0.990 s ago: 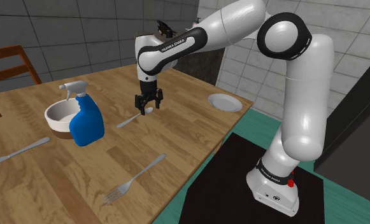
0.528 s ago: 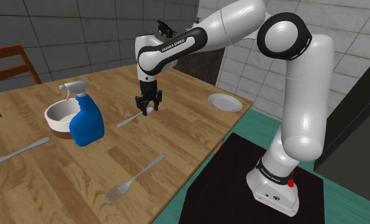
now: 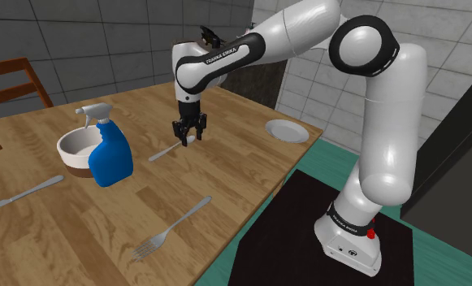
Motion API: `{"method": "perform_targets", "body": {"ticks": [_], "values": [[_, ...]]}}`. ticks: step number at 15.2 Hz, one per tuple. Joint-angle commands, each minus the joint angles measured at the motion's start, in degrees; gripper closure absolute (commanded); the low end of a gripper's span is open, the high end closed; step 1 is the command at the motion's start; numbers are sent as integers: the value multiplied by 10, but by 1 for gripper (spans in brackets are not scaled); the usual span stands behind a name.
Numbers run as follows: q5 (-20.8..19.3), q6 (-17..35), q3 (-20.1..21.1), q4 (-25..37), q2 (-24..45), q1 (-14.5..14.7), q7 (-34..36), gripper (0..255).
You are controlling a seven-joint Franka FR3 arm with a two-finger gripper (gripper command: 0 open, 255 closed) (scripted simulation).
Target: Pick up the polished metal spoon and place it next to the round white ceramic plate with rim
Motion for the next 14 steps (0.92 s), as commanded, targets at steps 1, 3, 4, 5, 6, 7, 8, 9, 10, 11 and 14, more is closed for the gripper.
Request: {"method": "perform_targets", "body": {"ticks": [1, 3, 4, 5, 6, 7, 8, 9, 10, 11, 14], "values": [[1, -11, 0, 4, -6, 0, 0, 255], [1, -24, 1, 11, -13, -1, 0, 255], [2, -30, 1, 15, -16, -1, 0, 255], [2, -37, 1, 19, -19, -1, 1, 255], [2, -44, 1, 22, -22, -1, 1, 255], [3, -51, 1, 26, -24, -1, 1, 255], [3, -57, 1, 31, -27, -1, 1, 255], [3, -64, 1, 35, -29, -1, 1, 255], [4, -71, 2, 39, -32, -2, 2, 255], [4, -78, 2, 44, -34, -2, 2, 255], [5, -99, 2, 58, -41, -2, 2, 255]]}}
